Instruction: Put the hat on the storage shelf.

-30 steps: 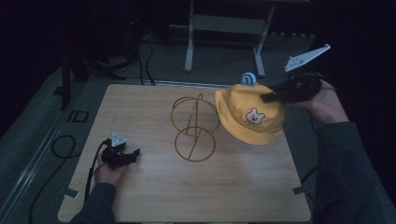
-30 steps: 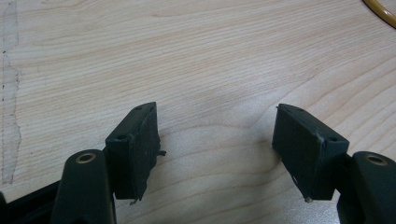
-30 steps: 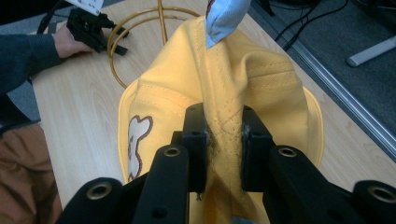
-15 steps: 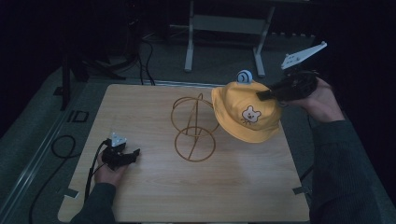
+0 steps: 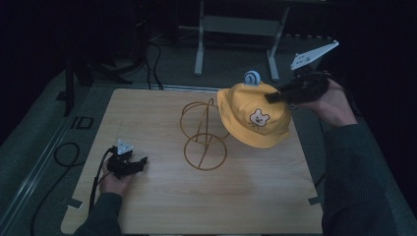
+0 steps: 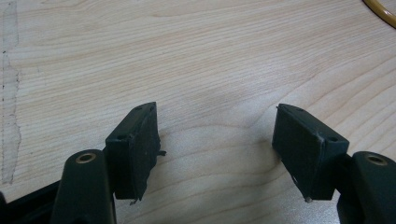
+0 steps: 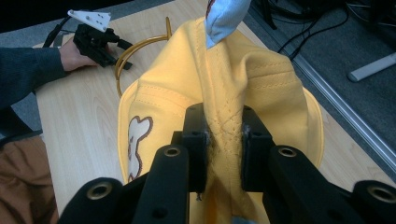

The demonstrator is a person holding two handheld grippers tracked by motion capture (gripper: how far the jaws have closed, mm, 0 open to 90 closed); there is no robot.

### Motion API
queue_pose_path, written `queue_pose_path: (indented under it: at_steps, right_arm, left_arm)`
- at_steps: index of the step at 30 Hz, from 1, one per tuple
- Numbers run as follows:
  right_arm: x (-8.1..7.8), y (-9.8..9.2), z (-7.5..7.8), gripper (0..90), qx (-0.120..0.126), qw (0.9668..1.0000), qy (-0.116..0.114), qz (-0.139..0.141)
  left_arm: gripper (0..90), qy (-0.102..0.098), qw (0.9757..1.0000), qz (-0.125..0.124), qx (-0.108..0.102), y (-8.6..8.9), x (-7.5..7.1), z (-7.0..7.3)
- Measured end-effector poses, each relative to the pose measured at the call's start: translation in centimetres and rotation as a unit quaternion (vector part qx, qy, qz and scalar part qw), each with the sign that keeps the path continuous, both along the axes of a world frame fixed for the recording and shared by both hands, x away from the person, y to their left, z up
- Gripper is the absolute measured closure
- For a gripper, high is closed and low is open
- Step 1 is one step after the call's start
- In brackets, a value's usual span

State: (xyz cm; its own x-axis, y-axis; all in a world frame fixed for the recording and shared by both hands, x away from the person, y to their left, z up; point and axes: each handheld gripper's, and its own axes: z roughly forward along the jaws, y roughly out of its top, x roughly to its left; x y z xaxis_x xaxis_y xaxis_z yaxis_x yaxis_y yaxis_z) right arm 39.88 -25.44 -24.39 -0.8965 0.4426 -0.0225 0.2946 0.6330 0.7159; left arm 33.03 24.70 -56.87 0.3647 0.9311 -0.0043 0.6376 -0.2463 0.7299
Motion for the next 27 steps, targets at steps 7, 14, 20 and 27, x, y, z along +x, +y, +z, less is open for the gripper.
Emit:
queue_pose_path:
  at_steps: [7, 14, 20, 27]
  right_arm:
    - [-0.1, 0.4, 0.4, 76.5, 0.003, 1.0, -0.004, 0.002]
    - [0.2, 0.9, 0.6, 76.5, 0.01, 0.9999, -0.006, 0.004]
    - [0.4, 1.8, 0.8, 76.6, 0.01, 0.9999, -0.008, 0.011]
    - [0.4, 2.8, 1.1, 76.5, 0.009, 0.9998, -0.01, 0.018]
  left_arm:
    - [31.7, -0.001, 1.0, 0.0, 0.0, 0.0, 0.0, 0.0]
    - [31.6, 0.0, 1.0, 0.0, 0.0, 0.0, 0.0, 0.0]
    - [31.7, 0.0, 1.0, 0.0, 0.0, 0.0, 0.0, 0.0]
    - [31.7, 0.0, 1.0, 0.0, 0.0, 0.0, 0.0, 0.0]
